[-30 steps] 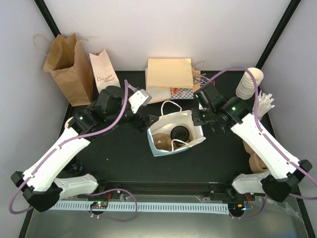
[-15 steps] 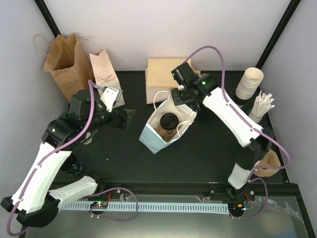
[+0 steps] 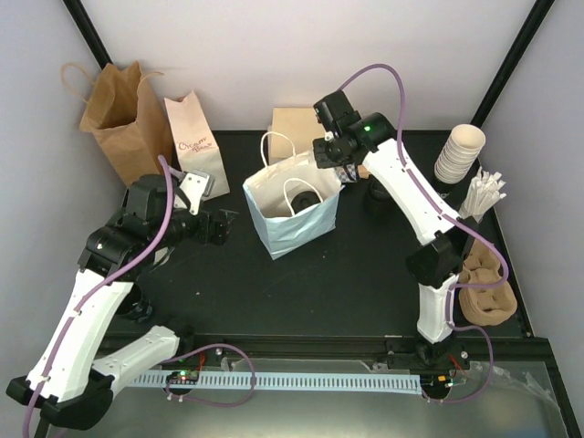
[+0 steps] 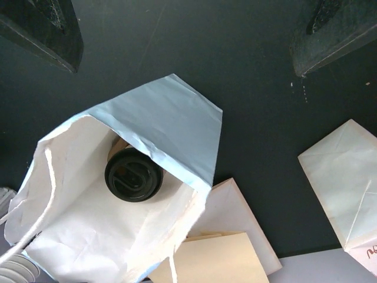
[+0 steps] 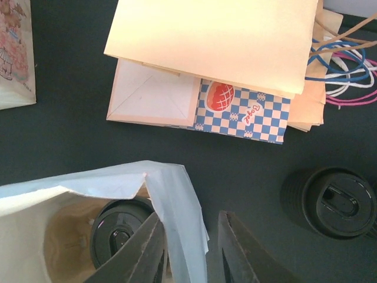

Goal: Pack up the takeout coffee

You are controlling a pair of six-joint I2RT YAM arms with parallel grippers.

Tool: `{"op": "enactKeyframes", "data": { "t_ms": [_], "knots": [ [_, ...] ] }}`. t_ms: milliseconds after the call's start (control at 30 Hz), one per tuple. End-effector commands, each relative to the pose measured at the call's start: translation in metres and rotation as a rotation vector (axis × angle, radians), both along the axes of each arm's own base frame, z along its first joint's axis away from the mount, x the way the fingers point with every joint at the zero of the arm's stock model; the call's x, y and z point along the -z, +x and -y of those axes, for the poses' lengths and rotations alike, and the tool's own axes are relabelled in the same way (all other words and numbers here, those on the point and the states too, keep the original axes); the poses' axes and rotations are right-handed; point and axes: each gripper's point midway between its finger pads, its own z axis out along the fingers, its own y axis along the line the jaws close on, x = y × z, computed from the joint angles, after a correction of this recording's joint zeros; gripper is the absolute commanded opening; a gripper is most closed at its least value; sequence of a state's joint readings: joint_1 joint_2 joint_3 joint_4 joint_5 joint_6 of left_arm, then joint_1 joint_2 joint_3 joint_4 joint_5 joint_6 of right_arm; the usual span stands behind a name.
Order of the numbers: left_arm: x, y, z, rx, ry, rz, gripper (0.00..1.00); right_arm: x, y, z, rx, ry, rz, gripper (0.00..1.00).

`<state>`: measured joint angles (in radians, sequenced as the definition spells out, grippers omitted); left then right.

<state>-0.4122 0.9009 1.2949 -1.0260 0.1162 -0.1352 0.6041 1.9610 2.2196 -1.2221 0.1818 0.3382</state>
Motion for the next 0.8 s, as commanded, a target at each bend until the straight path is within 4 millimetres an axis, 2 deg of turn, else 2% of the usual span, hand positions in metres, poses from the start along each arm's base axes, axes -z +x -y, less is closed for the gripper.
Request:
{"op": "enactKeyframes", "data": {
  "t_ms": [0,167,200,300,567,767],
  "knots": [
    [-0.002,-0.007,-0.001,0.011,-0.017,-0.007,0.99,-0.014,-0.003,0.006,-0.007,-0.007,0.024,0.30],
    [-0.006,-0.008,0.001,0.023,-0.030,0.000,0.99,-0.023,-0.007,0.010,-0.013,-0.014,0.043,0.32],
    [-0.006,-0.008,0.002,0.027,-0.033,0.001,0.99,-0.026,-0.008,0.012,-0.015,-0.015,0.049,0.42],
    [-0.009,-0.010,0.004,0.048,-0.034,0.015,0.99,-0.036,-0.012,0.015,-0.027,-0.017,0.073,0.54],
    [-0.010,-0.013,0.005,0.066,-0.039,0.020,0.99,-0.063,-0.023,0.025,-0.033,-0.004,0.129,0.64],
    [-0.013,-0.013,0.007,0.078,-0.046,0.031,0.99,-0.081,-0.032,0.033,-0.025,0.009,0.166,0.79]
  ]
}}
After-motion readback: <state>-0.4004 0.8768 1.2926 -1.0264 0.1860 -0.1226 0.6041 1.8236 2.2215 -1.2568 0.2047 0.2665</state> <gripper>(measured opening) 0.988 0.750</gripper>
